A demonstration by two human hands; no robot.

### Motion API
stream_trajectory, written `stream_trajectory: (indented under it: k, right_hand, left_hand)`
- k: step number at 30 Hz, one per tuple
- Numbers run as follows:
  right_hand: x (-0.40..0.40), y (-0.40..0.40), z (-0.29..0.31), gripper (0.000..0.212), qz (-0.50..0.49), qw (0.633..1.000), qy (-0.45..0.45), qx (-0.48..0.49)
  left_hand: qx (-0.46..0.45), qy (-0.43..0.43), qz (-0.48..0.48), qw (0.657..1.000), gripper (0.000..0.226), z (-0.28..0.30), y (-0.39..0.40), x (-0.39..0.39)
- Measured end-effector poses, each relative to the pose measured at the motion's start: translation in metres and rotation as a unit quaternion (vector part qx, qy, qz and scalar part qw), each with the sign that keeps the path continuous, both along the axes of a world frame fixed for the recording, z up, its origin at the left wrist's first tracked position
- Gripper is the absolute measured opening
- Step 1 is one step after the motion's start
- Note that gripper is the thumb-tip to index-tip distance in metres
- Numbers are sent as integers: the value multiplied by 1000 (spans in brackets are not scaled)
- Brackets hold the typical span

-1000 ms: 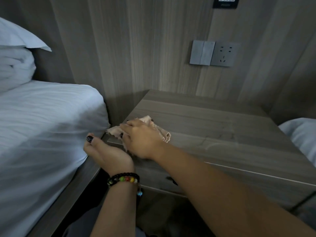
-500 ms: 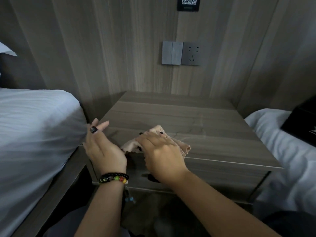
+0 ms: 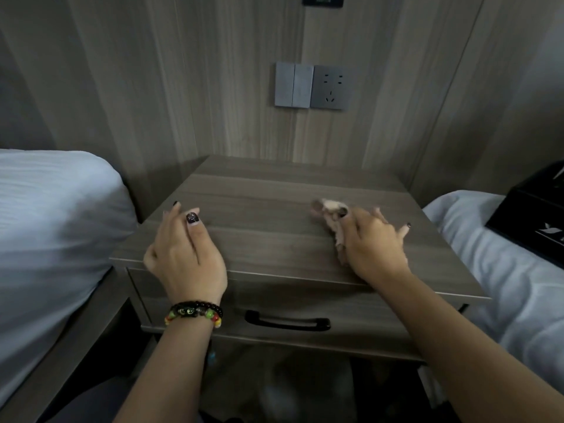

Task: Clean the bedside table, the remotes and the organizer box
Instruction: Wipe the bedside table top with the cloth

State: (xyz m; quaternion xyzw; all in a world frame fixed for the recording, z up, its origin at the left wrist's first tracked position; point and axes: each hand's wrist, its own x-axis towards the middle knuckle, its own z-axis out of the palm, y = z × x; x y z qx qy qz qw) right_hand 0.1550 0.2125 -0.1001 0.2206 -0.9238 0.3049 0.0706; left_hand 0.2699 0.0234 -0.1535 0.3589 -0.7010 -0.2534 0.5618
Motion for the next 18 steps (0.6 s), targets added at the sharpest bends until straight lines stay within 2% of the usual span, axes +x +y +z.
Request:
stream_trajectory:
  k: [3, 7, 10, 14, 18]
  right_hand:
    - [14, -29, 4, 32, 31, 993, -33, 110]
    - [36, -80, -4, 41, 113, 974, 8, 194]
    - [45, -119, -8, 46, 161, 969, 11, 189]
    - [53, -161, -5, 44, 256, 949, 34, 182]
    - [52, -159, -7, 45, 304, 936, 60, 168]
  left_hand:
    - [-12, -21, 9, 1000, 54, -1, 1, -1]
    - [-41, -25, 30, 998, 44, -4, 2, -6]
    - [-18, 44, 20, 999, 46, -2, -3, -5]
    - [32, 188, -41, 981, 49, 2, -17, 2]
    - [43, 209, -46, 976, 53, 7, -20, 7]
